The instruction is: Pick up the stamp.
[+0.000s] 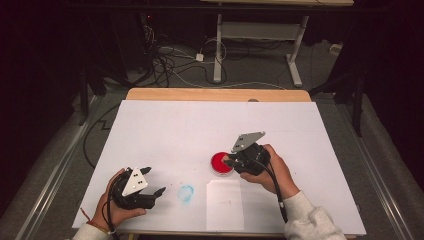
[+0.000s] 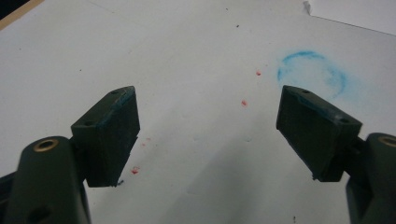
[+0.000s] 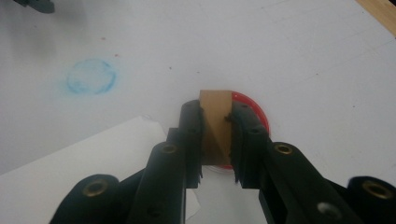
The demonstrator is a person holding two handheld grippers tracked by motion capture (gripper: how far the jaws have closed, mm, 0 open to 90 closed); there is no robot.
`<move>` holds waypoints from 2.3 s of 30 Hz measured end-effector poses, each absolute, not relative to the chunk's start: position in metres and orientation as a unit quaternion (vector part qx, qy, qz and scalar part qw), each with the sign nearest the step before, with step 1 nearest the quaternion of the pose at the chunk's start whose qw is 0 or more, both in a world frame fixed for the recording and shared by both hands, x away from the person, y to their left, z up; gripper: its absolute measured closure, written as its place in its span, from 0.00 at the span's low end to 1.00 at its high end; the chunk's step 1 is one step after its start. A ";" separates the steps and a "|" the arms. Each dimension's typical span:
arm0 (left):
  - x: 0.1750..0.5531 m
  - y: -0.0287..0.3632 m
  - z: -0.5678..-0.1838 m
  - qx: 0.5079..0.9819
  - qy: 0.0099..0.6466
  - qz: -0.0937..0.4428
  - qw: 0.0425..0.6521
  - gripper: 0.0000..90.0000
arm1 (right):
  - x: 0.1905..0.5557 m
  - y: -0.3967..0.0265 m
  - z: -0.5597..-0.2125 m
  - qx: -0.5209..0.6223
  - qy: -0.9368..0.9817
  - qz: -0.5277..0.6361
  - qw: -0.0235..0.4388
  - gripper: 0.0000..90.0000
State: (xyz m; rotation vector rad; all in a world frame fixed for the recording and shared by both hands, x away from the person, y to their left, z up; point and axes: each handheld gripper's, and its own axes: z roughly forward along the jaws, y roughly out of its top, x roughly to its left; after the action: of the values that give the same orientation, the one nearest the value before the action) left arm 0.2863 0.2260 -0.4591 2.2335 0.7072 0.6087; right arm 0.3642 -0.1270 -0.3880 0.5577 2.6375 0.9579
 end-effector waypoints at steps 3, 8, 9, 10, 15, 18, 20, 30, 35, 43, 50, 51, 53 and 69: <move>0.286 0.227 -0.459 0.863 0.273 0.235 0.353 0.23 | 0.362 -0.129 -0.386 0.192 0.911 0.335 0.144 0.85; 0.286 0.226 -0.460 0.864 0.273 0.233 0.353 0.23 | 0.363 -0.131 -0.382 0.194 0.911 0.332 0.152 0.85; 0.287 0.226 -0.459 0.864 0.273 0.233 0.352 0.23 | 0.365 -0.131 -0.381 0.195 0.912 0.328 0.151 0.85; 0.287 0.226 -0.459 0.865 0.272 0.234 0.351 0.23 | 0.366 -0.131 -0.381 0.197 0.912 0.325 0.154 0.85; 0.287 0.225 -0.459 0.866 0.270 0.233 0.351 0.23 | 0.378 -0.125 -0.372 0.197 0.919 0.304 0.155 0.85; 0.287 0.225 -0.459 0.865 0.271 0.233 0.351 0.23 | 0.385 -0.119 -0.368 0.191 0.925 0.292 0.153 0.85; 0.287 0.226 -0.459 0.865 0.271 0.233 0.351 0.23 | 0.390 -0.114 -0.367 0.190 0.929 0.280 0.151 0.85; 0.287 0.227 -0.459 0.866 0.271 0.233 0.349 0.23 | 0.410 -0.092 -0.394 0.193 0.948 0.222 0.123 0.85; 0.287 0.228 -0.460 0.866 0.271 0.233 0.350 0.23 | 0.415 -0.085 -0.410 0.194 0.954 0.195 0.116 0.85; 0.287 0.228 -0.460 0.867 0.271 0.232 0.349 0.23 | 0.421 -0.083 -0.426 0.200 0.957 0.179 0.107 0.85; 0.286 0.227 -0.460 0.868 0.269 0.232 0.348 0.23 | 0.424 -0.084 -0.428 0.214 0.956 0.181 0.090 0.85; 0.286 0.226 -0.460 0.868 0.273 0.226 0.348 0.23 | 0.425 -0.084 -0.428 0.214 0.956 0.182 0.090 0.85; 0.286 0.226 -0.460 0.868 0.269 0.231 0.348 0.23 | 0.424 -0.083 -0.428 0.212 0.957 0.177 0.091 0.85; 0.287 0.225 -0.460 0.870 0.265 0.230 0.347 0.23 | 0.418 -0.079 -0.431 0.211 0.956 0.169 0.116 0.85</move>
State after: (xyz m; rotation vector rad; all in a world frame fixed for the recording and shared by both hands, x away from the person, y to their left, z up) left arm 0.2865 0.2248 -0.4601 2.2566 0.6888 0.5975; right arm 0.4181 -0.0793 -0.4309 0.6167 2.7991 0.4959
